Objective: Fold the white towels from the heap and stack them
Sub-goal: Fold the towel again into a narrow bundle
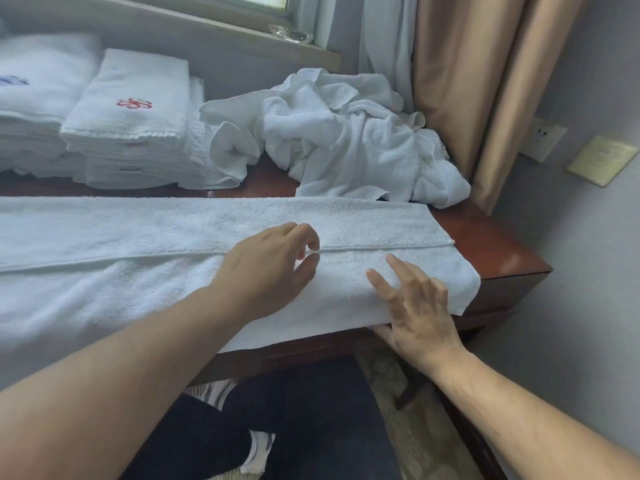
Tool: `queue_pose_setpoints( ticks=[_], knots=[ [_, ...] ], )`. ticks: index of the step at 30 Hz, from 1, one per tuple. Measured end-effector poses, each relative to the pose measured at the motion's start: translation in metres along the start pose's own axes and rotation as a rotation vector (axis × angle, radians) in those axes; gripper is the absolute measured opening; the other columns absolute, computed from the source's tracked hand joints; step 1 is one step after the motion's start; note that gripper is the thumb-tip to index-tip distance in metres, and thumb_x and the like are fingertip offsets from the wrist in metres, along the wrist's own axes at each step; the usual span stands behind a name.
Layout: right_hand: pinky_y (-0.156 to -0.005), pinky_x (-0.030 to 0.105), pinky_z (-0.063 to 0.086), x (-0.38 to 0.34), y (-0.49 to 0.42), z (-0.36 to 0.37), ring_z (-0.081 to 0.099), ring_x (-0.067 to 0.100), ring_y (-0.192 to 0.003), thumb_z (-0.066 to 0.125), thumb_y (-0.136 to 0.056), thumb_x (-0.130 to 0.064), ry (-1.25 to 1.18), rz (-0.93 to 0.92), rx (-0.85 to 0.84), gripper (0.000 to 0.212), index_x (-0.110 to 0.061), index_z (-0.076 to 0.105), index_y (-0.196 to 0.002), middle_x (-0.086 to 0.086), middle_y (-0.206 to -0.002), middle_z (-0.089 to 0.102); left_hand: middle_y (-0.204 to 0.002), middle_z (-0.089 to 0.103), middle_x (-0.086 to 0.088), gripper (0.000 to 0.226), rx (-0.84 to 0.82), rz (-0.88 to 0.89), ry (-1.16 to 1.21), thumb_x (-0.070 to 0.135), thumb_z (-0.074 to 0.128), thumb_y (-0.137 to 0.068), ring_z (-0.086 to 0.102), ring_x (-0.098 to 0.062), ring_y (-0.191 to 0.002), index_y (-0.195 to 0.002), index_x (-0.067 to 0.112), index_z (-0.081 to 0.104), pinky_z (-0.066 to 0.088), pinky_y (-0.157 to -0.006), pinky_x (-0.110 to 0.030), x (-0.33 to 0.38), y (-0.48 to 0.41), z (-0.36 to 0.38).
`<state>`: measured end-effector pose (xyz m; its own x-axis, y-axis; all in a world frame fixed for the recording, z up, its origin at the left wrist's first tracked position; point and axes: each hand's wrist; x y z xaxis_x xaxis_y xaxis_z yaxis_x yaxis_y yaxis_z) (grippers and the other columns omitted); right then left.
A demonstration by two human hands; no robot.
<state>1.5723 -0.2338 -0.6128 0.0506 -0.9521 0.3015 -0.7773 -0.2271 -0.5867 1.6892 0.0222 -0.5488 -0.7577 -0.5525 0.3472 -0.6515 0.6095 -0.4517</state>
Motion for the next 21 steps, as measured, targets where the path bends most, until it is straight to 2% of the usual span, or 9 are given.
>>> queue_pose_setpoints(
  ticks=[2, 6, 8, 11, 13, 15, 18, 21],
  knots=[
    [-0.096, 0.047, 0.038, 0.001, -0.002, -0.001, 0.053, 0.036, -0.124, 0.087, -0.071, -0.043, -0.037, -0.028, 0.093, 0.092, -0.024, 0.036, -0.146, 0.014, -0.146, 0.041, -0.101, 0.058, 0.017, 0.022, -0.023, 0.009, -0.015, 0.043, 0.042, -0.098, 0.053, -0.008, -0.086, -0.113, 0.03, 0.053, 0.046, -0.07, -0.03, 0.0, 0.004, -0.003],
    [-0.092, 0.048, 0.038, 0.0, -0.011, -0.012, 0.057, 0.032, -0.114, 0.071, -0.08, -0.046, -0.134, -0.056, 0.21, 0.063, -0.02, 0.045, -0.132, 0.01, -0.137, 0.046, -0.105, 0.057, 0.019, 0.022, -0.094, 0.016, -0.006, 0.049, 0.04, -0.097, 0.049, -0.003, -0.085, -0.111, 0.035, 0.051, 0.042, -0.069, -0.026, 0.005, 0.01, -0.011],
    [-0.09, 0.047, 0.037, 0.0, -0.019, -0.02, 0.059, 0.032, -0.108, 0.067, -0.08, -0.039, -0.16, -0.03, 0.275, 0.048, -0.019, 0.049, -0.119, 0.009, -0.13, 0.051, -0.101, 0.055, 0.018, 0.024, -0.108, 0.044, 0.01, 0.054, 0.037, -0.096, 0.048, -0.001, -0.081, -0.1, 0.035, 0.052, 0.037, -0.065, -0.022, 0.013, 0.012, -0.013],
    [-0.087, 0.047, 0.036, 0.004, -0.034, -0.031, 0.062, 0.032, -0.1, 0.066, -0.081, -0.036, -0.16, 0.048, 0.345, 0.028, -0.017, 0.06, -0.102, 0.01, -0.115, 0.065, -0.088, 0.052, 0.014, 0.043, -0.135, 0.082, -0.02, 0.066, 0.029, -0.09, 0.045, -0.004, -0.071, -0.082, 0.03, 0.051, 0.031, -0.06, -0.026, 0.028, 0.013, -0.014],
    [-0.085, 0.045, 0.036, 0.008, -0.045, -0.038, 0.064, 0.031, -0.093, 0.07, -0.082, -0.037, -0.131, 0.09, 0.367, 0.023, -0.014, 0.069, -0.088, 0.007, -0.104, 0.069, -0.085, 0.049, 0.014, 0.05, -0.135, 0.099, -0.072, 0.078, 0.029, -0.082, 0.044, -0.006, -0.07, -0.08, 0.031, 0.048, 0.029, -0.058, -0.025, 0.035, 0.012, -0.015],
    [-0.082, 0.043, 0.037, 0.01, -0.055, -0.043, 0.064, 0.03, -0.085, 0.071, -0.081, -0.036, -0.12, 0.119, 0.379, 0.022, -0.014, 0.071, -0.08, 0.004, -0.096, 0.068, -0.089, 0.05, 0.016, 0.051, -0.135, 0.131, -0.142, 0.082, 0.038, -0.075, 0.044, -0.007, -0.072, -0.087, 0.034, 0.048, 0.029, -0.059, -0.025, 0.038, 0.01, -0.017],
    [-0.079, 0.043, 0.038, 0.011, -0.066, -0.047, 0.062, 0.028, -0.077, 0.064, -0.085, -0.037, -0.13, 0.132, 0.38, 0.024, -0.015, 0.07, -0.077, 0.001, -0.088, 0.067, -0.097, 0.05, 0.015, 0.034, -0.155, 0.172, -0.232, 0.062, 0.054, -0.082, 0.052, -0.011, -0.081, -0.1, 0.033, 0.054, 0.03, -0.065, -0.027, 0.038, 0.006, -0.021],
    [-0.078, 0.043, 0.04, 0.013, -0.07, -0.049, 0.061, 0.028, -0.078, 0.071, -0.08, -0.028, -0.125, 0.124, 0.363, 0.012, -0.016, 0.071, -0.079, 0.001, -0.09, 0.067, -0.094, 0.048, 0.016, 0.018, -0.138, 0.127, -0.215, 0.042, 0.056, -0.089, 0.051, -0.014, -0.079, -0.103, 0.032, 0.058, 0.029, -0.06, -0.027, 0.035, -0.001, -0.027]
  ],
)
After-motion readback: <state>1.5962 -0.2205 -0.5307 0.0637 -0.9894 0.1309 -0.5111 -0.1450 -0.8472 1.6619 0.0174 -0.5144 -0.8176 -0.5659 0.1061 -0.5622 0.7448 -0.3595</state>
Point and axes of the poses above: each hand's wrist, its own y-axis away from the middle knuckle, its own z-axis out of the palm, x = y × z
